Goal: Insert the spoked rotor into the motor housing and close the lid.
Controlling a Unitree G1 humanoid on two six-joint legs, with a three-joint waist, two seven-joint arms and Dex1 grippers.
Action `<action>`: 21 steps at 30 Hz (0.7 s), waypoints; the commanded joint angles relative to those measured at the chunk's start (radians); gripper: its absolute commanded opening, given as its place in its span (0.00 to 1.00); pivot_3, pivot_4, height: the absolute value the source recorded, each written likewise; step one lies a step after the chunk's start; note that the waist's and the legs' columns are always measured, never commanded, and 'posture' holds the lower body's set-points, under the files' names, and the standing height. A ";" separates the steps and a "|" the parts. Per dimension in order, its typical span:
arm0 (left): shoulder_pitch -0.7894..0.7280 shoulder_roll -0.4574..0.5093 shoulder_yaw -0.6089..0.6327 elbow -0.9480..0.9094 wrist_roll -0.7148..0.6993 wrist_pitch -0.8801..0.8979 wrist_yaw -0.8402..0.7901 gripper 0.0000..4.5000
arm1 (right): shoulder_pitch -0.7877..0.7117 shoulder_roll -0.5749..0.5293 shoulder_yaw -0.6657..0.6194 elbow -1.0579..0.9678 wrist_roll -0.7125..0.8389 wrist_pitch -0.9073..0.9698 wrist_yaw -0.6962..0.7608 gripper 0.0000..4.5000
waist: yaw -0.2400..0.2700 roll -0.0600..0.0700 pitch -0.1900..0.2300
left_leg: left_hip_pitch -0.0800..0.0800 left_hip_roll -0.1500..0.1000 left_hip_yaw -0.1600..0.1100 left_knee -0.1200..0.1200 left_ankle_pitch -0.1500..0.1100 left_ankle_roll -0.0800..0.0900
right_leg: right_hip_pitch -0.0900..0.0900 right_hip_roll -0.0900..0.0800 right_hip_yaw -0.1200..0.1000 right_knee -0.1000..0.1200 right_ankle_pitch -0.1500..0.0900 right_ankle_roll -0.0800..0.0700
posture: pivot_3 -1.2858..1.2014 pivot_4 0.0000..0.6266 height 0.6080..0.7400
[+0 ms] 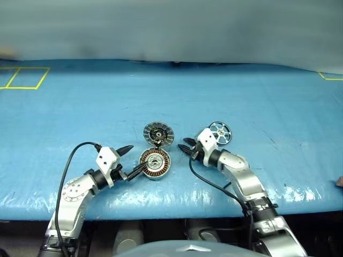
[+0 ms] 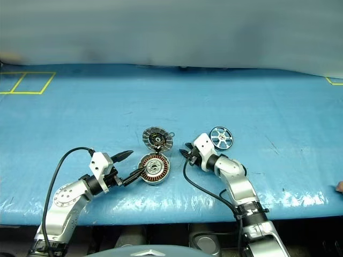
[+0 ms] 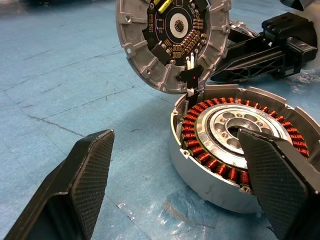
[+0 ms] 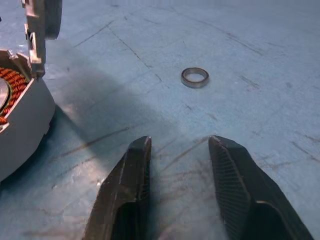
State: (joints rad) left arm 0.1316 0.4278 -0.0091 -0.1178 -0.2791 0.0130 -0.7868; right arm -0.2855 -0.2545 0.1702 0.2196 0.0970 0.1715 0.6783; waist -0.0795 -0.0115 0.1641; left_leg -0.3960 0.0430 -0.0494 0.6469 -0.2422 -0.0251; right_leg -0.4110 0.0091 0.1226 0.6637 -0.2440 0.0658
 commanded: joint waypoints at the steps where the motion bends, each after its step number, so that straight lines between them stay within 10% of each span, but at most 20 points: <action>1: 0.004 0.003 0.008 -0.009 -0.002 -0.008 0.008 0.93 | -0.069 0.021 0.014 0.076 -0.022 -0.067 -0.002 0.64 | 0.000 0.000 0.000 | 0.000 0.000 0.000 0.000 0.000 0.000 | 0.000 0.000 0.000 0.000 0.000 0.000 | 0.52 0.24 1.00; 4: 0.013 0.001 0.007 -0.019 -0.001 -0.008 0.014 0.93 | -0.106 0.030 0.014 0.122 -0.032 -0.099 -0.008 0.86 | 0.003 0.000 0.000 | -0.001 0.000 0.000 -0.001 0.000 0.000 | 0.000 0.000 0.000 -0.001 0.001 0.001 | 0.52 0.24 1.00; 21: 0.099 -0.020 -0.085 -0.179 0.093 -0.012 0.114 0.93 | -0.111 -0.021 0.015 0.084 0.004 0.019 0.088 0.86 | 0.003 0.000 0.000 | -0.001 0.000 0.000 -0.001 0.000 0.000 | 0.000 0.000 0.000 -0.002 0.003 0.005 | 0.52 0.24 1.00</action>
State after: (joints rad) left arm 0.2248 0.4111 -0.0911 -0.2576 -0.1943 0.0106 -0.6814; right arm -0.3887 -0.2802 0.1823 0.3239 0.0959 0.1854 0.7627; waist -0.0767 -0.0114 0.1643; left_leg -0.3972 0.0433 -0.0496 0.6464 -0.2425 -0.0253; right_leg -0.4114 0.0092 0.1224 0.6623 -0.2412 0.0705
